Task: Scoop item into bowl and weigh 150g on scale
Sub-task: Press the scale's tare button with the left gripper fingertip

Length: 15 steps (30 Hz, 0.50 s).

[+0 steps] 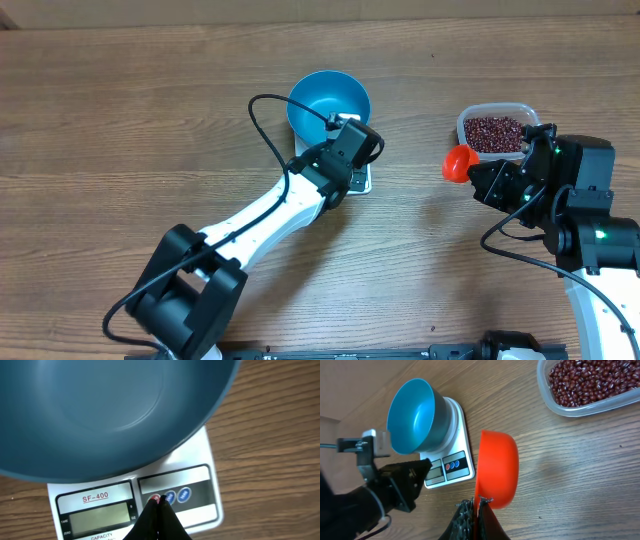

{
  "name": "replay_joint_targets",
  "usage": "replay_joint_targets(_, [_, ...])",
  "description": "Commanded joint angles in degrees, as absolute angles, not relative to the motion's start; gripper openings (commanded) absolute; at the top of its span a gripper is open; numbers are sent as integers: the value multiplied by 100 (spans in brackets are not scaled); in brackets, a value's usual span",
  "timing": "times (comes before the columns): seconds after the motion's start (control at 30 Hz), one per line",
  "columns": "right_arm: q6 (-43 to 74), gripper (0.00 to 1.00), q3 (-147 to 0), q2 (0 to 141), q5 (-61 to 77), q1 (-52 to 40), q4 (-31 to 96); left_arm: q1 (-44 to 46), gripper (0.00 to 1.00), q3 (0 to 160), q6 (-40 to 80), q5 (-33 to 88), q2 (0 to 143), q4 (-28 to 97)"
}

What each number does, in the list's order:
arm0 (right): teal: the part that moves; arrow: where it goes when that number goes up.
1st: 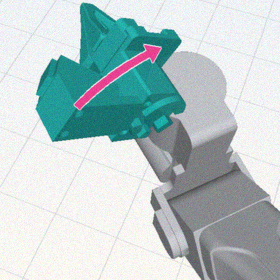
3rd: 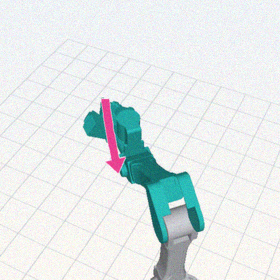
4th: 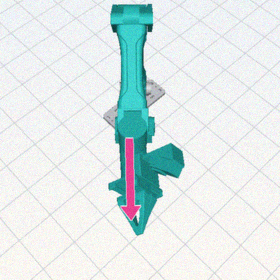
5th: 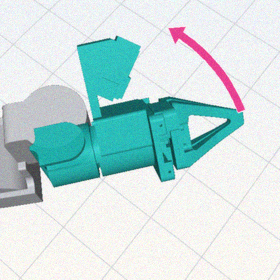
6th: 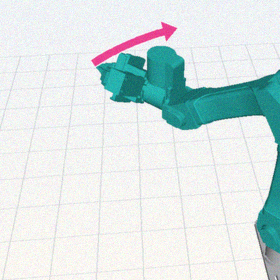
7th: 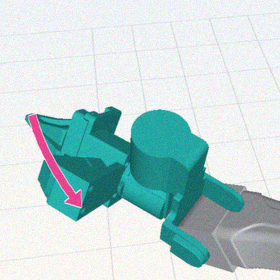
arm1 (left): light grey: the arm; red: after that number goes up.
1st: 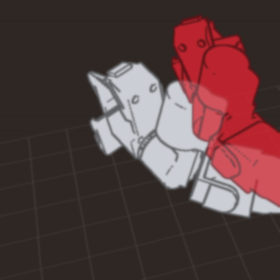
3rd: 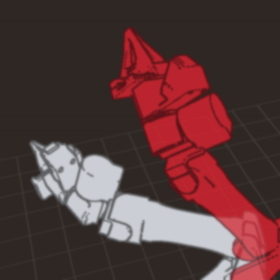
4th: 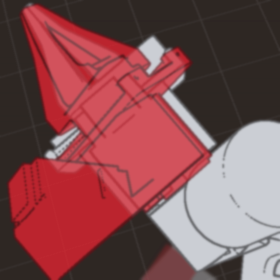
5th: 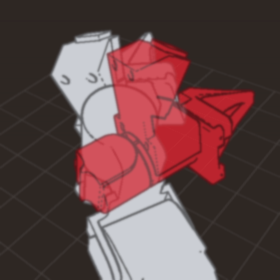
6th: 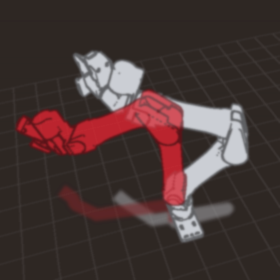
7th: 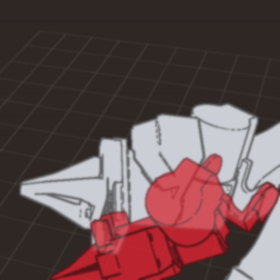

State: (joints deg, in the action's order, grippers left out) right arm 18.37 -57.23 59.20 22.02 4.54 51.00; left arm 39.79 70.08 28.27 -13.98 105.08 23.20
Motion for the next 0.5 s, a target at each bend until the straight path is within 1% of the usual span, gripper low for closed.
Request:
replay_joint_targets(0.0, [1817,4,-5824,5907,2143,495,5070,4021,4,6936,2727,-1601,10803,2279])
replay_joint_targets(0.47, [1815,4,-5824,5907,2141,495,5065,4021,4,6936,2742,-1529,10866,2217])
